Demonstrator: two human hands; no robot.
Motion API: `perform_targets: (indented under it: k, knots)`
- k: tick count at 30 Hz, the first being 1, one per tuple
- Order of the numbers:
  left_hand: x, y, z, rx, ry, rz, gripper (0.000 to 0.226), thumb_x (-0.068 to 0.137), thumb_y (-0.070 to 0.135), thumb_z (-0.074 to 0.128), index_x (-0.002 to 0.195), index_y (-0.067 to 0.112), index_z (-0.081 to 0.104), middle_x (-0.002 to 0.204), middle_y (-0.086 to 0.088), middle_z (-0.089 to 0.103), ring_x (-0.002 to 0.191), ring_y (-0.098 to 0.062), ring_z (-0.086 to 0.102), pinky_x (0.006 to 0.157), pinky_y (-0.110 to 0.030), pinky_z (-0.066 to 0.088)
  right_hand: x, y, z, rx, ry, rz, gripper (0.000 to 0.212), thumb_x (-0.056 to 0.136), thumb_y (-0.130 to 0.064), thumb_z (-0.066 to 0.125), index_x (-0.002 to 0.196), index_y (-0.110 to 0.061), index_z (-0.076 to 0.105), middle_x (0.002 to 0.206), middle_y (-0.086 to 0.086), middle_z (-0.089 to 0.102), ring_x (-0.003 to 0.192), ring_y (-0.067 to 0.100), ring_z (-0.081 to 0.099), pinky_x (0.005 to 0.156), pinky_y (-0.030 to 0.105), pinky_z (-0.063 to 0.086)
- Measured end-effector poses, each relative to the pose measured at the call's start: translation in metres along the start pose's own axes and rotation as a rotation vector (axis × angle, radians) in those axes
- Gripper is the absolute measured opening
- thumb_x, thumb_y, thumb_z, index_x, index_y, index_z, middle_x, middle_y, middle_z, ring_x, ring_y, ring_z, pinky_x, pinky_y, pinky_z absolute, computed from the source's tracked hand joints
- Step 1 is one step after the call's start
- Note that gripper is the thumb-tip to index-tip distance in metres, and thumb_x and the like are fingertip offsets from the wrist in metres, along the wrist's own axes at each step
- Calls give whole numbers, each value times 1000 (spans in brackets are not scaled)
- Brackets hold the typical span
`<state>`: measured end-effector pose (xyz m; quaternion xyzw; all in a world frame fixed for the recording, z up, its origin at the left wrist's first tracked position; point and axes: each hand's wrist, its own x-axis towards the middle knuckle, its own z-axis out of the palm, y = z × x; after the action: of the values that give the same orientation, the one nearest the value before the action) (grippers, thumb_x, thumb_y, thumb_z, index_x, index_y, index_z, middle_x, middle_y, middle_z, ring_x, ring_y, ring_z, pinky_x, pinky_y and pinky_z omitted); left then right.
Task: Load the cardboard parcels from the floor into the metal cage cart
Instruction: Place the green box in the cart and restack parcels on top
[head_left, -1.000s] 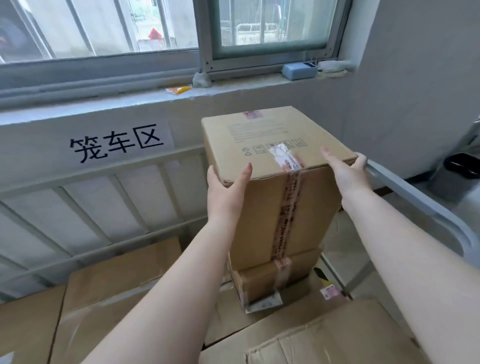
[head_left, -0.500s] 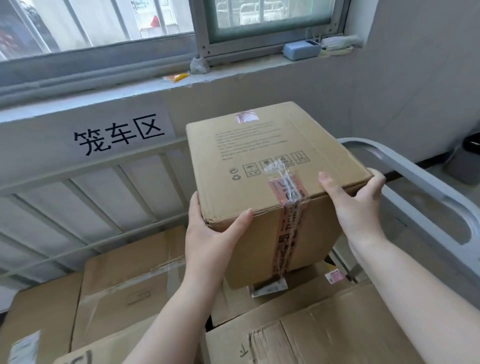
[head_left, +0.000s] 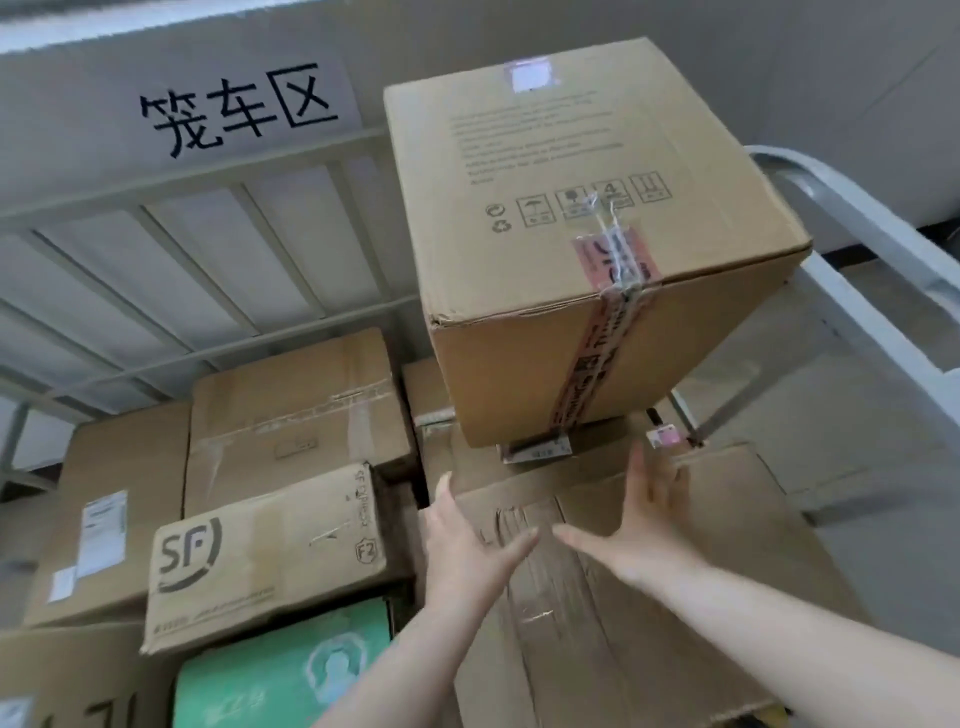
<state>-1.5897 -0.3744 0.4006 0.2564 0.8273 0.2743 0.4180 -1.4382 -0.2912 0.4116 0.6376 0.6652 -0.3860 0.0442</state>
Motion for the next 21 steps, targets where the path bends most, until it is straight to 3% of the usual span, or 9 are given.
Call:
perform_targets:
  k: [1, 3, 7, 15, 21]
  knots:
    - [-1, -17, 14, 83, -94, -104, 121, 69, 47, 78, 150, 27, -10, 155, -6, 14, 139, -27, 31, 110, -39, 35, 0, 18, 19, -199, -146, 62, 135, 61, -76, 64, 144, -29, -31, 150, 1, -40, 142, 33, -25, 117, 53, 8]
    - [-2, -41, 36, 108, -232, -298, 128, 71, 45, 78, 149, 23, -21, 158, -10, 10, 141, -28, 30, 112, -39, 33, -2, 43, 40, -352, -305, 177, 142, 55, -77, 68, 138, -33, -38, 145, 3, -47, 138, 41, -30, 110, 68, 12]
    - [-3, -63, 62, 137, -410, -371, 125, 76, 43, 75, 148, 18, -24, 157, -7, 24, 138, -26, 37, 110, -36, 36, -2, 62, 52, -441, -395, 303, 148, 53, -69, 77, 133, -36, -43, 140, 3, -52, 136, 45, -32, 102, 74, 22]
    - [21, -68, 76, 1, -244, -265, 113, 78, 25, 76, 152, 23, -9, 154, -5, 30, 139, -24, 37, 111, -35, 33, 20, 69, 72, -474, -353, 258, 154, 50, -65, 80, 134, -32, -44, 139, 7, -53, 134, 49, -32, 102, 75, 19]
    - [58, -60, 71, -3, -103, -127, 99, 77, 22, 76, 151, 27, 11, 148, -2, 41, 134, -24, 44, 107, -42, 42, 56, 36, 66, -454, -297, 192, 152, 51, -63, 81, 140, -27, -38, 144, 10, -46, 135, 51, -28, 102, 76, 15]
